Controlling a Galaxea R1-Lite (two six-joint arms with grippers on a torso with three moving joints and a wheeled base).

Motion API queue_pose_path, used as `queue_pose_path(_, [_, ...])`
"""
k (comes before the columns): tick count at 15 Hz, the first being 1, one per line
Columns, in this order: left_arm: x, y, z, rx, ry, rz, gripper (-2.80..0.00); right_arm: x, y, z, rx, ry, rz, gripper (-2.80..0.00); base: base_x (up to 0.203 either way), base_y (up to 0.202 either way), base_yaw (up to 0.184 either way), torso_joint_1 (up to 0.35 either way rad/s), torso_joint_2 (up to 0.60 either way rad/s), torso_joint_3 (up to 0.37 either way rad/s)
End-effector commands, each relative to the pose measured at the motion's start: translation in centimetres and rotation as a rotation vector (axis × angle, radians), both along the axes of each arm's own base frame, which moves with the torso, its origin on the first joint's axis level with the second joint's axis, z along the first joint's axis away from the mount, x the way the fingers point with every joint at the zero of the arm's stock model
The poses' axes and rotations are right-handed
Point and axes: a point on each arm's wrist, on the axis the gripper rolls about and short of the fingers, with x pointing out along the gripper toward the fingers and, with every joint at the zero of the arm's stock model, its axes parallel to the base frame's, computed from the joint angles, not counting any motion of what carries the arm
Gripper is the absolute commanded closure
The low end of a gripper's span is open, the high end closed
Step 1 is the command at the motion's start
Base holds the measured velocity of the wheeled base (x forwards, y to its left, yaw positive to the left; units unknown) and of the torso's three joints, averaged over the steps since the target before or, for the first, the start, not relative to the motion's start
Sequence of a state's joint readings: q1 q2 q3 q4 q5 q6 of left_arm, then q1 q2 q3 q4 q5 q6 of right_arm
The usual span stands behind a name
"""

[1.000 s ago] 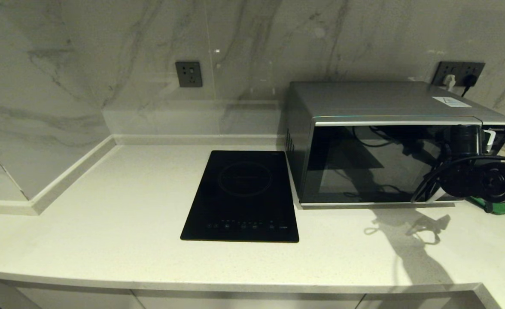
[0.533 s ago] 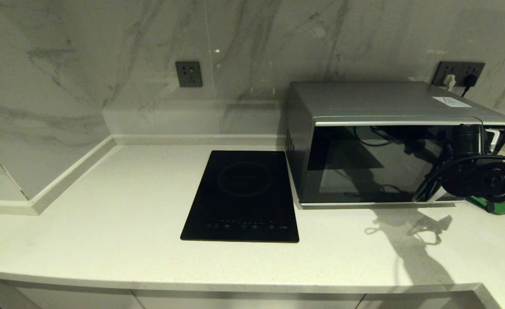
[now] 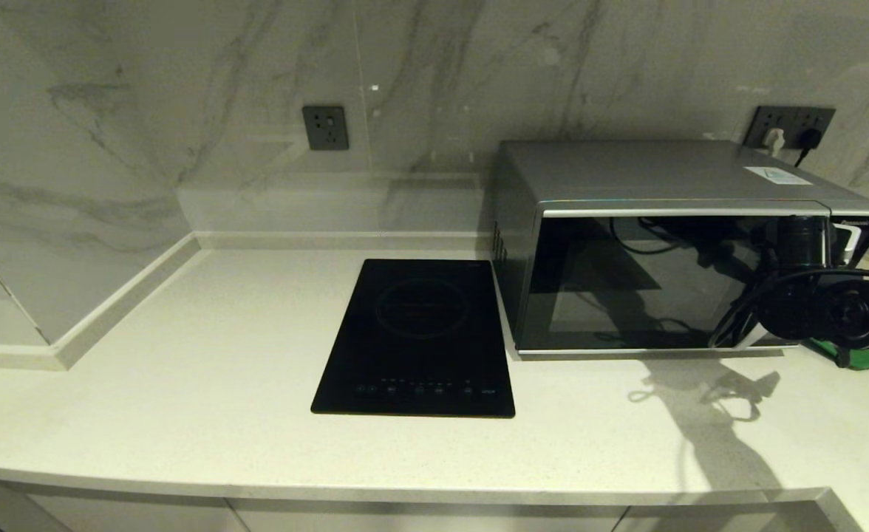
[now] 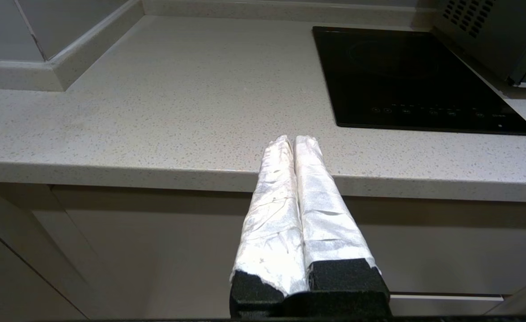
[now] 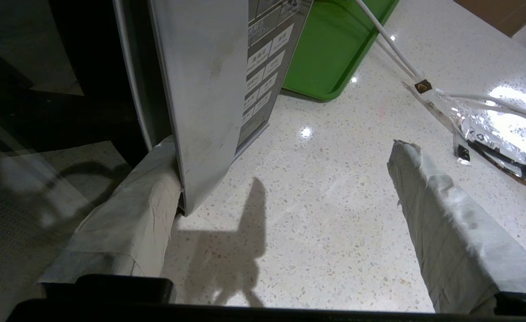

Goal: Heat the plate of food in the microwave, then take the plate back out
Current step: Open the microwave oven

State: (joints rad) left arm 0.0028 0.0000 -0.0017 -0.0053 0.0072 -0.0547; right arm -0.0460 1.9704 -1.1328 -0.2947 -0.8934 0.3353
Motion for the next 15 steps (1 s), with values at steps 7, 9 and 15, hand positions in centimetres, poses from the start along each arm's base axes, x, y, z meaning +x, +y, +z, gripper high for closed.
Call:
queue_pose_path(7, [0.0, 0.0, 0.0, -0.001, -0.001, 0.001, 0.00, -4.9, 0.6, 1.8, 0.010, 0.014, 0.026, -2.80, 0.000, 0.000, 0.000, 0.000, 0.00, 0.000])
queue_pose_path(9, [0.0, 0.0, 0.0, -0.001, -0.001, 0.001, 0.00, -4.9, 0.8, 1.9, 0.039, 0.051, 0.072, -2.80, 0.000, 0.000, 0.000, 0.000, 0.00, 0.000])
queue_pose_path(15, [0.0, 0.0, 0.0, -0.001, -0.001, 0.001, 0.00, -4.3, 2.6, 1.8, 0.060, 0.085, 0.164, -2.80, 0.000, 0.000, 0.000, 0.000, 0.00, 0.000])
